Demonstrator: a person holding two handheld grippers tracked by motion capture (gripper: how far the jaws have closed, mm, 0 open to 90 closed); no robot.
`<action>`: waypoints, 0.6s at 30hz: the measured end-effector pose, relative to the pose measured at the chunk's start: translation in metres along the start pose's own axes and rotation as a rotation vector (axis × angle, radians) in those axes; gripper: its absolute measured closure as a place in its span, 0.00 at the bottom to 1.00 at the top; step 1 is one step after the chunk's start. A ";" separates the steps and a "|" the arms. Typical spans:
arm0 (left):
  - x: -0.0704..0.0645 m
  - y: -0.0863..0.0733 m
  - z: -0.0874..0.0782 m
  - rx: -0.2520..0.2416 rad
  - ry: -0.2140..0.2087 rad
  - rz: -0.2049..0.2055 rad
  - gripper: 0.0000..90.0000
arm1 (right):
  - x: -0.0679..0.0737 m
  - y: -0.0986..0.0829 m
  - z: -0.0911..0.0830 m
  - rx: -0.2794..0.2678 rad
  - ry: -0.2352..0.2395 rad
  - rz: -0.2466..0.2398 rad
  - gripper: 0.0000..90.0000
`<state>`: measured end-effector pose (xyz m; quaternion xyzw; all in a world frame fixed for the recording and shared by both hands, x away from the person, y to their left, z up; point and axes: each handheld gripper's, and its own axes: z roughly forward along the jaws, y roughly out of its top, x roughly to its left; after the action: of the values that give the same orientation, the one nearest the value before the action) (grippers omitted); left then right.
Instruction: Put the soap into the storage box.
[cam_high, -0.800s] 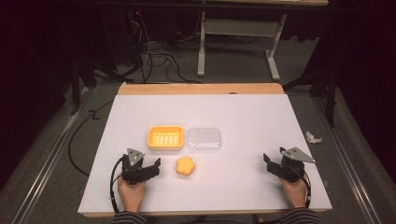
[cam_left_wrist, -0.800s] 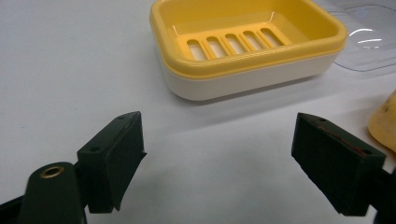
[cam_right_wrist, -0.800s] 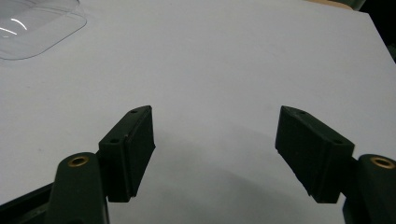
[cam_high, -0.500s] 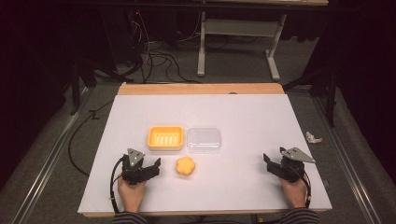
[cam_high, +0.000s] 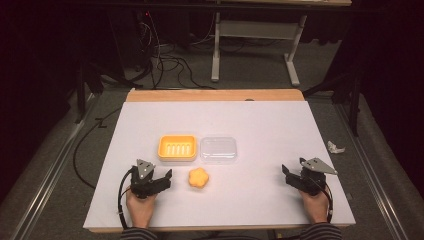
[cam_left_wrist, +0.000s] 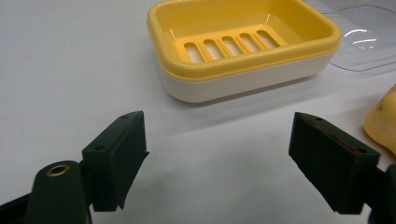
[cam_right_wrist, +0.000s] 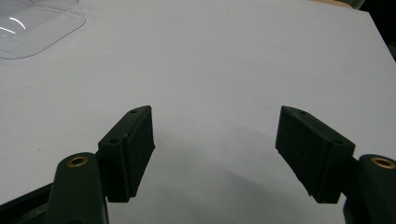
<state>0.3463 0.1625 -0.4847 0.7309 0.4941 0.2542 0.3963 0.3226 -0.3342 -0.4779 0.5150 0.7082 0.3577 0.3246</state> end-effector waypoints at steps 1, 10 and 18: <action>0.000 0.000 0.000 0.000 -0.001 -0.001 0.22 | 0.000 0.000 0.000 0.000 -0.001 -0.001 0.32; 0.000 0.003 0.003 0.037 -0.050 0.021 0.22 | 0.001 0.001 0.002 0.021 -0.001 -0.005 0.32; 0.000 0.006 -0.003 0.009 -0.087 -0.009 0.20 | 0.001 0.001 0.002 0.016 -0.004 0.000 0.31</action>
<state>0.3473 0.1617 -0.4779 0.7409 0.4808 0.2181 0.4151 0.3241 -0.3329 -0.4782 0.5184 0.7103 0.3509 0.3219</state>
